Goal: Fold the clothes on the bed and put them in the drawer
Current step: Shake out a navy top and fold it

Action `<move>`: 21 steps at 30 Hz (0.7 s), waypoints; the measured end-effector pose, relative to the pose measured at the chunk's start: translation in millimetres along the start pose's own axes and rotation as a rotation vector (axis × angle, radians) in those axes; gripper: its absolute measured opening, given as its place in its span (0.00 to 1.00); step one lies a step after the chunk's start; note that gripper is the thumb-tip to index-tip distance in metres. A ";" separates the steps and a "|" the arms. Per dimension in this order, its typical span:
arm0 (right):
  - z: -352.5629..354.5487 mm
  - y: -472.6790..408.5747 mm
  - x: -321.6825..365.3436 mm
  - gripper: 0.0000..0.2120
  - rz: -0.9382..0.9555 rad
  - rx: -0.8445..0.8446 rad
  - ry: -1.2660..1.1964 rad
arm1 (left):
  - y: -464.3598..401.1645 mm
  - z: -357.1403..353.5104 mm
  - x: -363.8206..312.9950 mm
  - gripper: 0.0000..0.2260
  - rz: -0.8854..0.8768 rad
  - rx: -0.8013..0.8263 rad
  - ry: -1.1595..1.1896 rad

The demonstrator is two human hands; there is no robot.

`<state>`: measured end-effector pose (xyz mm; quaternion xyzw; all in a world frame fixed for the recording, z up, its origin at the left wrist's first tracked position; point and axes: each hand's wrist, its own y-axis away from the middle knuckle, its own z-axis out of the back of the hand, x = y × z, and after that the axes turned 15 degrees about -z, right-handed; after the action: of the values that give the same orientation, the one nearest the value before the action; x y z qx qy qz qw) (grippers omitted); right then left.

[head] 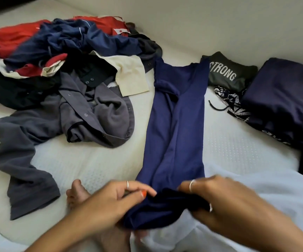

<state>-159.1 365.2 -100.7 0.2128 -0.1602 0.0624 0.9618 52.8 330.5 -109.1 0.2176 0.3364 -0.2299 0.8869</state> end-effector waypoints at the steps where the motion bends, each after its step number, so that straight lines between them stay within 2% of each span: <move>1: 12.2 -6.3 -3.6 0.09 0.004 -0.024 -0.069 | -8.2 7.3 -1.2 0.09 0.100 0.068 0.362; 2: 26.9 -15.1 -8.6 0.04 0.000 -0.025 -0.146 | -20.8 14.1 -6.5 0.05 0.124 0.041 0.619; 3: 40.7 -28.9 -17.2 0.02 0.003 -0.056 -0.194 | -35.5 22.2 -7.4 0.06 0.112 -0.050 0.721; 5: 65.2 -70.3 -37.7 0.05 -0.036 -0.173 -0.163 | -78.1 36.2 -2.3 0.10 0.110 -0.175 0.860; 8: 88.2 -140.2 -74.6 0.11 -0.227 -0.354 -0.158 | -145.3 50.3 2.9 0.12 0.132 -0.293 1.065; 9: 88.8 -156.1 -86.1 0.16 -0.298 -0.413 -0.137 | -161.8 49.6 4.8 0.10 0.136 -0.356 1.017; 11: 76.9 -167.9 -97.3 0.21 -0.385 -0.474 -0.079 | -177.6 33.5 13.8 0.10 0.100 -0.474 0.774; 13: 50.3 -161.6 -94.1 0.19 -0.326 -0.461 -0.088 | -174.0 10.2 29.2 0.14 -0.047 -0.486 0.441; 15: 9.1 -143.2 -82.4 0.18 -0.147 -0.380 -0.066 | -157.1 -17.2 55.2 0.22 -0.295 -0.343 0.005; 17: -23.5 -133.0 -76.7 0.25 -0.057 -0.290 0.062 | -147.1 -36.9 83.2 0.33 -0.452 -0.108 -0.387; 19: -44.4 -132.2 -72.5 0.32 -0.088 -0.247 0.211 | -146.4 -48.3 103.3 0.39 -0.466 0.055 -0.565; 21: -54.2 -132.9 -58.0 0.39 -0.171 -0.217 0.318 | -151.8 -52.6 110.8 0.37 -0.488 0.062 -0.558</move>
<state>-173.4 265.6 -218.4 0.1083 0.0065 -0.0046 0.9941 16.6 208.6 -257.1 0.0866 0.1164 -0.4951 0.8566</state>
